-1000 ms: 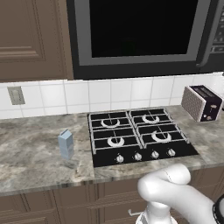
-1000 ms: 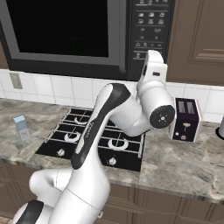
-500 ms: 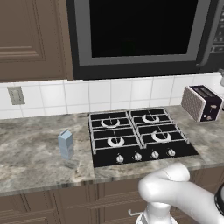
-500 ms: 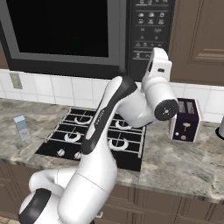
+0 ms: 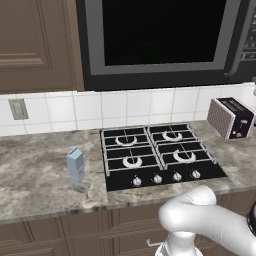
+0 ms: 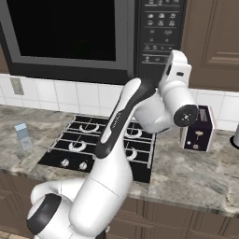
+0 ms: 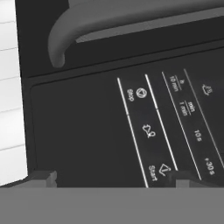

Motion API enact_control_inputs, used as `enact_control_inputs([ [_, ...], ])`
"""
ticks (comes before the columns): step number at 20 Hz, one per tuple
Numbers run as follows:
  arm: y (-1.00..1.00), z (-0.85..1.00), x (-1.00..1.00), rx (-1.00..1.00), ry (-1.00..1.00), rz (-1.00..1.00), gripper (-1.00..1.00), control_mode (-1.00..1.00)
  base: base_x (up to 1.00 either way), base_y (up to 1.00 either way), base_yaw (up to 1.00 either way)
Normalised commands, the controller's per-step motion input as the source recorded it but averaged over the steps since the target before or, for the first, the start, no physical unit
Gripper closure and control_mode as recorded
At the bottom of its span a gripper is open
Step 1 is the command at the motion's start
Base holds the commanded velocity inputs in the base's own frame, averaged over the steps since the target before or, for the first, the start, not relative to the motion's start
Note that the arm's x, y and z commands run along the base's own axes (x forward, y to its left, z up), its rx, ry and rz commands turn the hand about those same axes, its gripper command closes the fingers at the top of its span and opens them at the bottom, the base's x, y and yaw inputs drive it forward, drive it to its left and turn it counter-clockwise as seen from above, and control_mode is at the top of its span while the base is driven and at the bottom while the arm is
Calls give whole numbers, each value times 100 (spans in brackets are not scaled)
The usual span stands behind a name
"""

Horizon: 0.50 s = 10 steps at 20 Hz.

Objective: Place the microwavable item in the microwave. Then, close the microwave door and press the start button.

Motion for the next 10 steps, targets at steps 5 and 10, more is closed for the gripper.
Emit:
enact_control_inputs([
  [5, -3, -1, 30, 2, 0, 0, -100, -100, 0, 0, 0],
  [10, 0, -14, 30, 1, 1, 0, -100, -100, 0, 0, 0],
])
